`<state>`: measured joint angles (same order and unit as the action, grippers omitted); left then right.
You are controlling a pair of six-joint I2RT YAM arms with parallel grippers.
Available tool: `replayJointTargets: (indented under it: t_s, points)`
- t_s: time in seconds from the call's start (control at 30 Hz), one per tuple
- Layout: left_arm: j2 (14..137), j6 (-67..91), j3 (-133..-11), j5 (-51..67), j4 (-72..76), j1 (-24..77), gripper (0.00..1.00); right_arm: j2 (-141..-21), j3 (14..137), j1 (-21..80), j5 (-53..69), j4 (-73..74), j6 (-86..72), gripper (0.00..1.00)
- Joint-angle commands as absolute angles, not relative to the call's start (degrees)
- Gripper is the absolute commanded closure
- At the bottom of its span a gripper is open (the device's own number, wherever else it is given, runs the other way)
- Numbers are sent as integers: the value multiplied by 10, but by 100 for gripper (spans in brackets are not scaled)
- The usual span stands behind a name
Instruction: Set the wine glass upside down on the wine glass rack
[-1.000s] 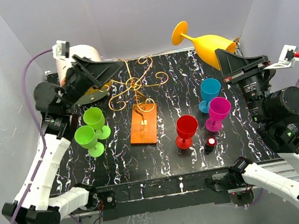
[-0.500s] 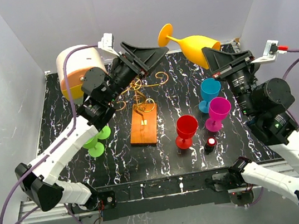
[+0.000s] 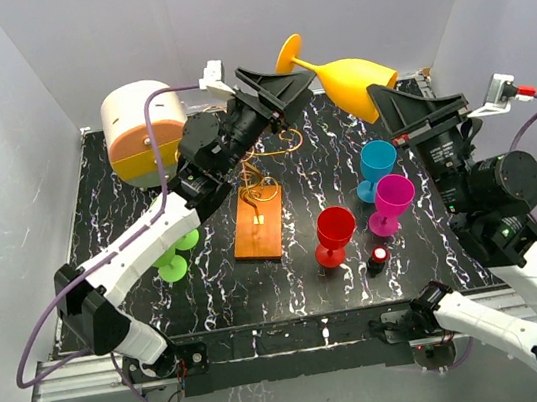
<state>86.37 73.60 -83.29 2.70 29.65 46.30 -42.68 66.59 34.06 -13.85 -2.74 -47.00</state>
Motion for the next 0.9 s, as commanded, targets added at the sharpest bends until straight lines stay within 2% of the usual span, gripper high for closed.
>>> replayJointTargets:
  t_s: [0.0, 0.17, 0.4, 0.7, 0.87]
  points:
    - [864, 760, -864, 19, 358, 469, 27, -414, 647, 341, -119, -87, -509, 100]
    - [868, 777, -845, 7, 445, 471, 48, -406, 623, 342, -111, -102, -523, 100]
    - [858, 751, -836, -3, 460, 484, 53, -402, 614, 341, -120, -106, -534, 100]
    - [860, 728, -847, -24, 464, 487, 53, -425, 621, 342, -98, -106, -544, 100]
    - [866, 726, -830, -36, 539, 486, 64, -411, 612, 341, -101, -93, -549, 100]
